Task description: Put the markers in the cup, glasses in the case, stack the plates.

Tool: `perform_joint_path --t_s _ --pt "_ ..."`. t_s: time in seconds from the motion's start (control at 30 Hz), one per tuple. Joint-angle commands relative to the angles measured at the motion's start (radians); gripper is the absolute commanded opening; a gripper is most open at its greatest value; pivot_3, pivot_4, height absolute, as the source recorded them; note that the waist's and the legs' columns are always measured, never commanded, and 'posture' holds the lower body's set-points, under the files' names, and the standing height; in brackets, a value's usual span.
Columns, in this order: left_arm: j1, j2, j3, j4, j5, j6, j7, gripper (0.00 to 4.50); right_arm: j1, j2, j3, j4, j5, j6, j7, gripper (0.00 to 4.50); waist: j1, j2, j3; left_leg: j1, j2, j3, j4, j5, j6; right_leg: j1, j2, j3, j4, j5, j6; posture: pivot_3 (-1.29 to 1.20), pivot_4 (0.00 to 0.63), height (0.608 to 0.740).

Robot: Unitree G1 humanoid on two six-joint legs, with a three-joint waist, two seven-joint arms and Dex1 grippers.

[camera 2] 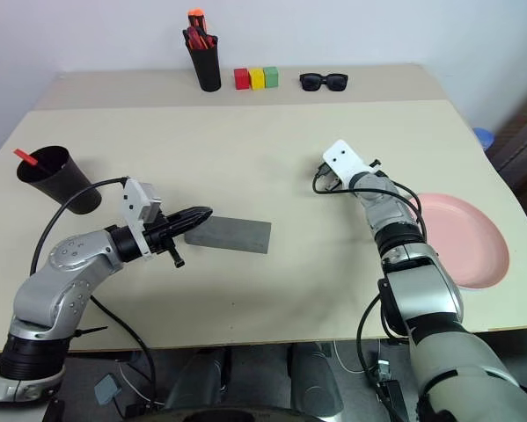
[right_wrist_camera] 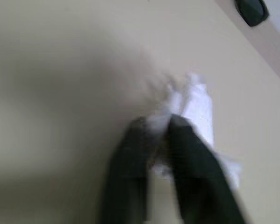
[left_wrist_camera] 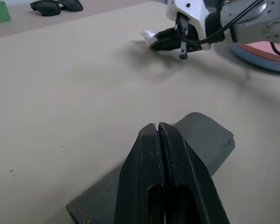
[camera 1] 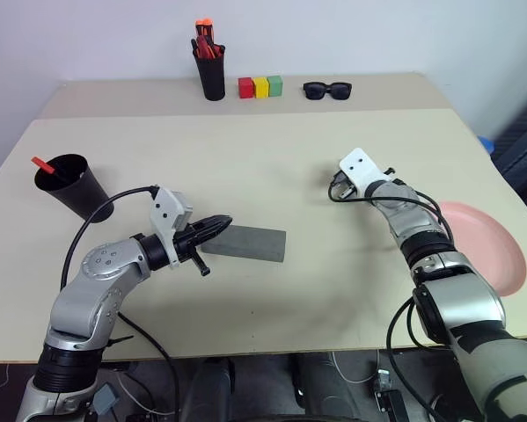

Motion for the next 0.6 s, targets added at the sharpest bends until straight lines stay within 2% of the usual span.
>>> perform_joint_path --t_s 0.03,0.13,0.27,0.47,0.5,0.53,0.6 --pt "-0.021 -0.005 -0.003 -0.009 -0.016 -0.008 -0.004 0.0 0.07 -0.055 -0.037 -0.22 0.008 0.035 0.005 0.04 0.002 0.0 0.0 0.0 0.0 0.0 0.0 0.0 0.0 0.0 0.0 0.0 0.0 0.0 0.0 0.0 0.15 0.74" --pt "-0.045 -0.01 -0.011 0.016 -0.015 -0.014 -0.015 0.0 0.243 -0.149 -0.095 -0.594 0.049 0.152 0.106 0.04 0.008 0.0 0.0 -0.001 0.0 -0.001 0.0 0.0 0.0 0.0 0.0 0.0 0.0 0.0 0.001 0.0 0.15 0.74" --pt "-0.065 -0.015 -0.008 0.064 -0.001 -0.042 -0.021 0.0 0.501 -0.29 -0.252 -1.027 0.11 0.364 0.217 0.04 0.018 0.001 0.0 -0.001 0.0 -0.001 0.0 0.0 0.0 0.0 0.0 0.0 0.0 -0.001 0.002 0.0 0.15 0.74" --pt "-0.076 -0.034 0.005 0.144 0.05 -0.117 0.019 0.0 0.845 -0.413 -0.491 -1.331 0.202 0.587 0.366 0.04 0.011 0.001 -0.001 0.0 0.0 0.0 0.001 0.0 0.0 0.001 0.0 0.0 0.0 -0.003 -0.002 0.0 0.15 0.74" --pt "-0.069 -0.037 0.007 0.148 0.056 -0.131 0.023 0.0 0.882 -0.423 -0.5 -1.34 0.2 0.6 0.371 0.59 0.008 0.001 -0.001 0.0 0.0 0.0 0.001 0.0 0.0 0.002 0.0 0.0 0.0 -0.003 -0.002 0.0 0.15 0.74" --pt "-0.063 -0.039 0.006 0.149 0.061 -0.141 0.028 0.0 0.895 -0.428 -0.497 -1.338 0.195 0.604 0.365 0.91 0.004 0.001 -0.001 0.001 0.0 0.0 0.001 0.0 0.0 0.002 0.0 0.0 0.0 -0.003 -0.002 0.0 0.15 0.74" --pt "-0.049 -0.039 0.005 0.148 0.08 -0.162 0.043 0.0 0.889 -0.434 -0.485 -1.323 0.189 0.601 0.351 1.87 -0.002 0.001 -0.001 0.001 0.0 0.003 0.002 0.0 0.0 0.002 0.0 0.002 -0.001 -0.003 -0.003 0.0 0.15 0.74"
